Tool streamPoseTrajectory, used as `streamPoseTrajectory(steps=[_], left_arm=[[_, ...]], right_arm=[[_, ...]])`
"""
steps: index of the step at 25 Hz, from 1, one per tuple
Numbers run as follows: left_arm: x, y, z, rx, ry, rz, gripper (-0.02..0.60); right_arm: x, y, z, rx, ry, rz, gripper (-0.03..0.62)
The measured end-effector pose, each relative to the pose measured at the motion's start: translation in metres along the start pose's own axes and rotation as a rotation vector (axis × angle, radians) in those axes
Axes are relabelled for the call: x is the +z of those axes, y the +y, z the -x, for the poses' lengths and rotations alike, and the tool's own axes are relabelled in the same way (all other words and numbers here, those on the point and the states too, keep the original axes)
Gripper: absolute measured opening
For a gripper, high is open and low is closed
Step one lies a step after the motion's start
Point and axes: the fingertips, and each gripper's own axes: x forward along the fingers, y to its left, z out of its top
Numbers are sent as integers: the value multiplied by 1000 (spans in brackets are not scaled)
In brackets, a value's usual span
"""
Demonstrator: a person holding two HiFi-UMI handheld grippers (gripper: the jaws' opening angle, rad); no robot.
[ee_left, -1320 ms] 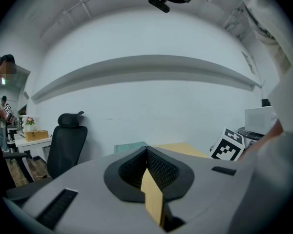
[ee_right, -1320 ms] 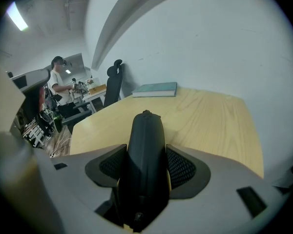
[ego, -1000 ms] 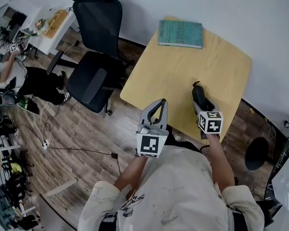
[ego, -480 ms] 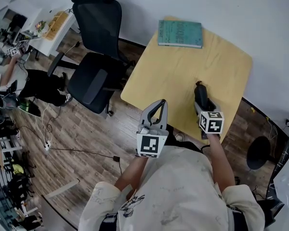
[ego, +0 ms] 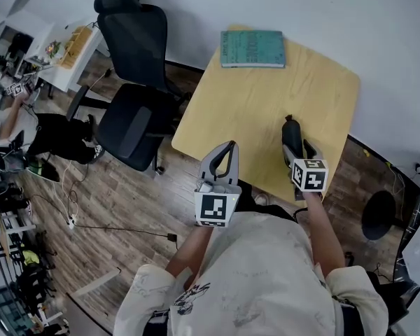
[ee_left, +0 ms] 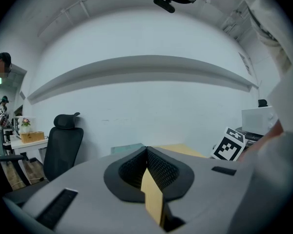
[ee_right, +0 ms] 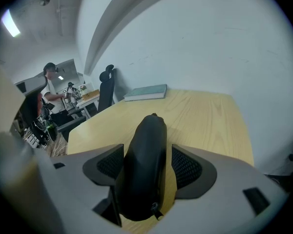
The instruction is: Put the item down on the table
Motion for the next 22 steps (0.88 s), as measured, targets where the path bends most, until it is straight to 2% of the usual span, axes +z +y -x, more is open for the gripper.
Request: streamPoseTrajectory(steps=[22], left_arm=[[20,-43,-16,-99,-61,-25,8]], right_arm=[[-2,-46,67,-104,-110,-94,304]])
